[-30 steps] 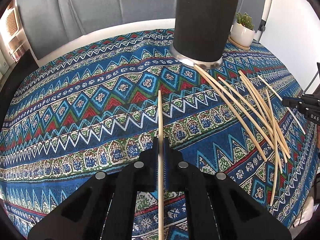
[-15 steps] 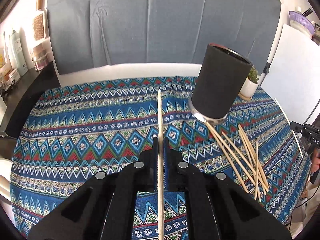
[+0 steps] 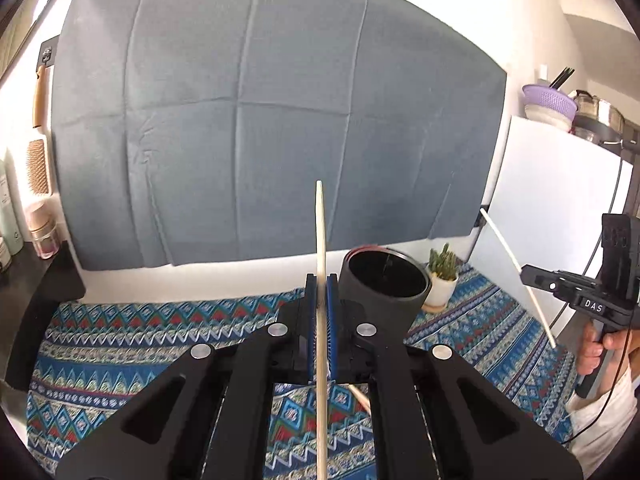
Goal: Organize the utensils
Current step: 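Lift the stick with the right tool and drop it into the black holder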
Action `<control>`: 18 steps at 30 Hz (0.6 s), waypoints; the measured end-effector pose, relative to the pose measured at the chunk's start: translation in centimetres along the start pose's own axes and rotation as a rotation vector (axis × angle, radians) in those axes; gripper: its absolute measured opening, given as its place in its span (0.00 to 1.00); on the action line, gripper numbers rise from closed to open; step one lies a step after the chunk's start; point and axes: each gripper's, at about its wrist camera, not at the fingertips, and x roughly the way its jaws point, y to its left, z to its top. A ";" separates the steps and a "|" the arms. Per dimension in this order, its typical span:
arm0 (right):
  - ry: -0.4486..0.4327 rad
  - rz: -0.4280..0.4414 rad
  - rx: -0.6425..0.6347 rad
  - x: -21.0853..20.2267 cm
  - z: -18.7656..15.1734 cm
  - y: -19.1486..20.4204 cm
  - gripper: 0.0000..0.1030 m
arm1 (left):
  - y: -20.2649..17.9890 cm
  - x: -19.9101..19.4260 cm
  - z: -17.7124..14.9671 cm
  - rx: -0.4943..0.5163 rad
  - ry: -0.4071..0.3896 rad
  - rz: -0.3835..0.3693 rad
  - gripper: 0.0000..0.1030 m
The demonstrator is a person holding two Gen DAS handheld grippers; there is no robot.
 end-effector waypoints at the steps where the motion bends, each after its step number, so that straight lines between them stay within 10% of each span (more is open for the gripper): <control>1: -0.027 0.015 0.007 0.3 0.6 0.2 0.05 | -0.1 0.4 0.4 0.004 -0.021 -0.026 0.05; 12: -0.423 0.203 0.135 3.8 5.1 0.1 0.05 | -0.8 5.4 4.6 -0.064 -0.325 -0.283 0.05; 18: -0.446 0.214 0.203 7.7 6.2 -0.5 0.05 | -0.9 7.9 5.2 -0.100 -0.392 -0.337 0.05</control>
